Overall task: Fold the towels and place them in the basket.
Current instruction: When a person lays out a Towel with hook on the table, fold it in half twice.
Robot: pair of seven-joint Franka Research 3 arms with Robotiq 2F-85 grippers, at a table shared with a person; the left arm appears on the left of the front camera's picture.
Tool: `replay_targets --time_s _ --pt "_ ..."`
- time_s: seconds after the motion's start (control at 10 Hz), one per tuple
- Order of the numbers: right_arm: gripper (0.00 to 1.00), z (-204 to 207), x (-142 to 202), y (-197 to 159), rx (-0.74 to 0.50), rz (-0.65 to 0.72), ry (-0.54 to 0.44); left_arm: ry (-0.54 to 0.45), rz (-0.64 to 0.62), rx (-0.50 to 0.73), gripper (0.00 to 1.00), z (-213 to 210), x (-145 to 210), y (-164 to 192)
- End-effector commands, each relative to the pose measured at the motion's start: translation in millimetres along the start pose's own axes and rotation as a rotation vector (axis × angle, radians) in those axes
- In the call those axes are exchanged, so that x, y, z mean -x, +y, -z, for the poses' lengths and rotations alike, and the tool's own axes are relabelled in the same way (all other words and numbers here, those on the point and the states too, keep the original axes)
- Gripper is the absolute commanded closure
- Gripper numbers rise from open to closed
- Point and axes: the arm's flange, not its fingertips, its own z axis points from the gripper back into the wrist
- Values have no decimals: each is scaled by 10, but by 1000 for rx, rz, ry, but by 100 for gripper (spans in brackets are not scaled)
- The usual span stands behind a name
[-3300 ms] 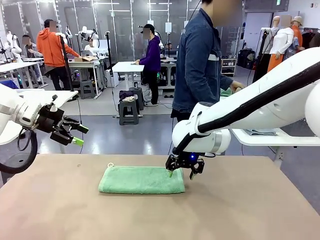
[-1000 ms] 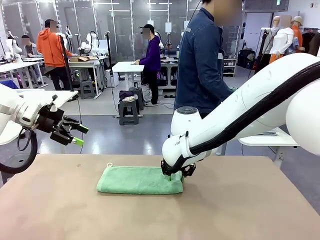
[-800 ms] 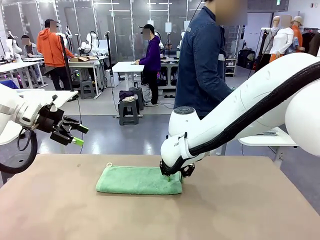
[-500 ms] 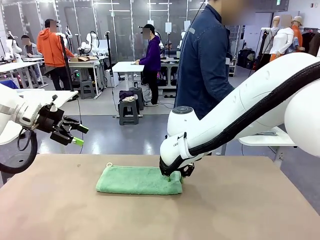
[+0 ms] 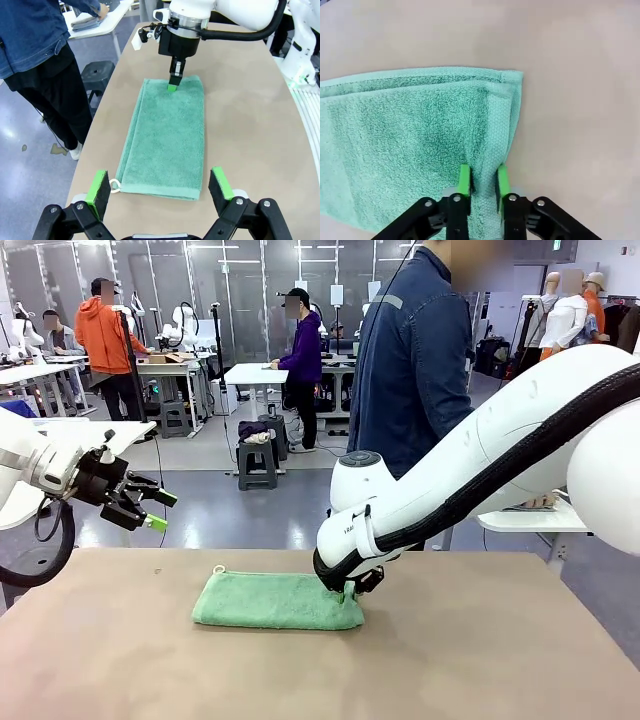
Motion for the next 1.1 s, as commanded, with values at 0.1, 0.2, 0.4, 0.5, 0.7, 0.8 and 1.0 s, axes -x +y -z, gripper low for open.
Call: replay_targets --time_s 0.1,0.2,0.4,0.5,0.7,0.8,1.0 --pt "100 89 23 26 73 34 -7 -3 7 4 0 -4 -27 -13" --pt "100 67 2 -13 77 24 -1 -3 7 4 0 -4 -27 -13" --pt "100 -85 -121 -239 72 -15 -1 -3 7 4 0 -4 -27 -13" --pt "100 -211 -192 -409 76 -13 2 -3 7 4 0 -4 -27 -13" --pt "100 -433 -251 -697 72 -12 3 -3 7 4 0 -4 -27 -13" --pt "100 -525 -266 -732 64 -15 -10 -3 7 4 0 -4 -27 -13" --pt "100 -699 -226 -519 93 -50 -36 -3 7 4 0 -4 -27 -13"
